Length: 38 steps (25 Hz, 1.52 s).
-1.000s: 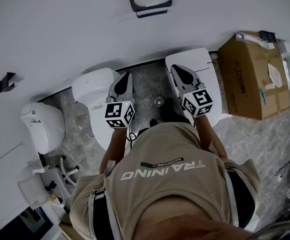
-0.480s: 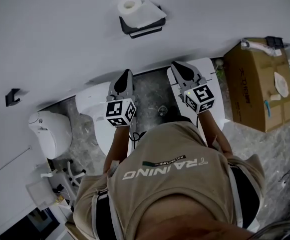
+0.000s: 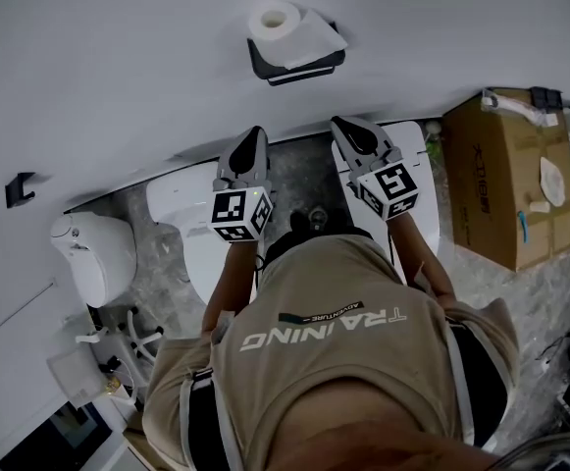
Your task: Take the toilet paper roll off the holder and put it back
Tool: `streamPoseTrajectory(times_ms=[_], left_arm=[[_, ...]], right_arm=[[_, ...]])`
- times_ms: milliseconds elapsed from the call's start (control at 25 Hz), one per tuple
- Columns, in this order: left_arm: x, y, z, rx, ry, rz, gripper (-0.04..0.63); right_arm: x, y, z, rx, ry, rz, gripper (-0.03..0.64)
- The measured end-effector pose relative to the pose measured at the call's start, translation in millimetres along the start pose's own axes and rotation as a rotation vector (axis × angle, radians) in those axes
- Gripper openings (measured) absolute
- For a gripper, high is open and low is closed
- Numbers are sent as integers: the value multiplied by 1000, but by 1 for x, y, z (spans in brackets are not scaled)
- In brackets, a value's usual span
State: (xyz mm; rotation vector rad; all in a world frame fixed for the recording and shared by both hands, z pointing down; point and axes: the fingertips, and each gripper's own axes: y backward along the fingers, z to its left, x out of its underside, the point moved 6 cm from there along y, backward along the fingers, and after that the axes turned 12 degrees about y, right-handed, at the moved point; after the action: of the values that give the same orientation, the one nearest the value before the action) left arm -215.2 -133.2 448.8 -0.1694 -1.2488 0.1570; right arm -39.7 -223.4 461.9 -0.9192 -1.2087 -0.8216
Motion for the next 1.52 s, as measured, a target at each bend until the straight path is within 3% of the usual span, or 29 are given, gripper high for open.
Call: streamPoseTrajectory(times_ms=[480,640,800,920,1080,1520], left_arm=[[-35,-34,8,185,-63,4,18],[-50,-54,1,250,-27,-20,310],[-61,-73,-4,274,-45,-24,321],[-74,-92,-5,269,-57,-30,402],[-90,-118,-3,239,-112,-24,408],[-91,-161,-8,217,-142,71,407]], right_arm=[[-20,-18,3,96,-9,0,11],[-25,-16,-2,116,3,-8,11],[-24,-11,-10,135,9,-7,11],[-24,-7,-14,148,7,-7,11],[-20,-6,-17,154,-7,-2,11],[-1,4,-28,194,-54,18,11]])
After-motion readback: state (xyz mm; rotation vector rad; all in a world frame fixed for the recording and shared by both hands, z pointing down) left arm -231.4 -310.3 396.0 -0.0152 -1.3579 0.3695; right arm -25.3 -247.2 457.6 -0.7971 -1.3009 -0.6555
